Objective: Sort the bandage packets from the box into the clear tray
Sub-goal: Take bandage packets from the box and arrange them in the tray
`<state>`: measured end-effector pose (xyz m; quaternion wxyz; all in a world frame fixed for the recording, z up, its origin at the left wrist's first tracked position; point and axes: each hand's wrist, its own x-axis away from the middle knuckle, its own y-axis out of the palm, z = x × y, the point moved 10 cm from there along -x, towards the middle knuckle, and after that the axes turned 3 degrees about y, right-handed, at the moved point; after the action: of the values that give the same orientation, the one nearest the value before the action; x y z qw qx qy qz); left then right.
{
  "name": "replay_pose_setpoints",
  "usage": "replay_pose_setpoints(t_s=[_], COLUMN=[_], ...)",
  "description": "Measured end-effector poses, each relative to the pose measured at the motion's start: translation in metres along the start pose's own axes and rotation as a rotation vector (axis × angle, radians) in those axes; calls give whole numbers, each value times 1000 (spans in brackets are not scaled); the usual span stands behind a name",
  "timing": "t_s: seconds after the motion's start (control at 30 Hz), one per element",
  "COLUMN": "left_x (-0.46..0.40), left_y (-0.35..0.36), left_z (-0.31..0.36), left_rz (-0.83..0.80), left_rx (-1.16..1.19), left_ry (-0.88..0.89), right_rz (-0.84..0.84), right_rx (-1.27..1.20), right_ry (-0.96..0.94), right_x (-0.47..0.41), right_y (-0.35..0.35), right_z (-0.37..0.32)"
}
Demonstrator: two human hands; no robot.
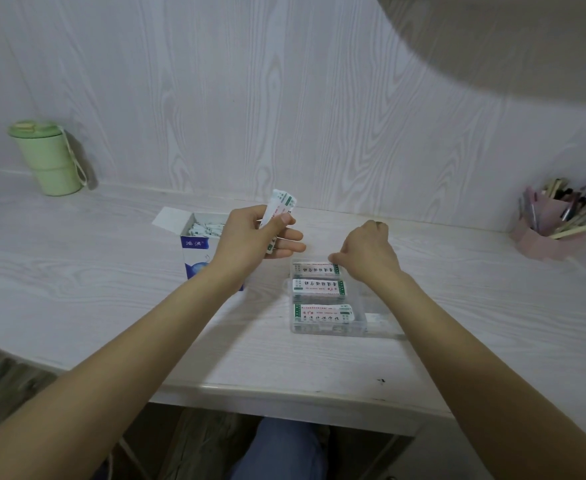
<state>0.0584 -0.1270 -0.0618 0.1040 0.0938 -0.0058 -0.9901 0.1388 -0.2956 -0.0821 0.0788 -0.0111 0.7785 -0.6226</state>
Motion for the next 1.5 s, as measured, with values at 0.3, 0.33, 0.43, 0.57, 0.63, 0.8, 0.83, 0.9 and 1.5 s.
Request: replay_pose_setpoints(t_s=[0.3,0.33,0.43,0.57,0.63,0.8,0.83,0.9,1.5], left_x=[2,2,3,4,5,10,12,12,-1], left_y=[-4,-4,-3,5,9,31,36,39,2], left_z=[5,4,4,0,-2,-5,-5,-6,16], left_rz=[-3,-3,-12,-76,-111,-247,-277,-280,28], left_rx=[3,-1,-8,-13,-37,-111,-126,-119,-120], left_ry=[22,20,14,-7,-12,-24,-24,-45,85], right_rz=[-77,-79,-109,5,13,-90,-84,-70,86], right_rx=[9,9,8,-287,-750,-1050,-1051,-1065,-553], right_ry=[75,78,102,28,-30,-189,-192,-168,-79], right_x=[10,10,11,11,19,38,38,35,10], right_y=[8,8,9,-13,-29,-40,-39,-36,10], right_z=[-3,-3,0,-4,-10,-25,-23,-18,-1])
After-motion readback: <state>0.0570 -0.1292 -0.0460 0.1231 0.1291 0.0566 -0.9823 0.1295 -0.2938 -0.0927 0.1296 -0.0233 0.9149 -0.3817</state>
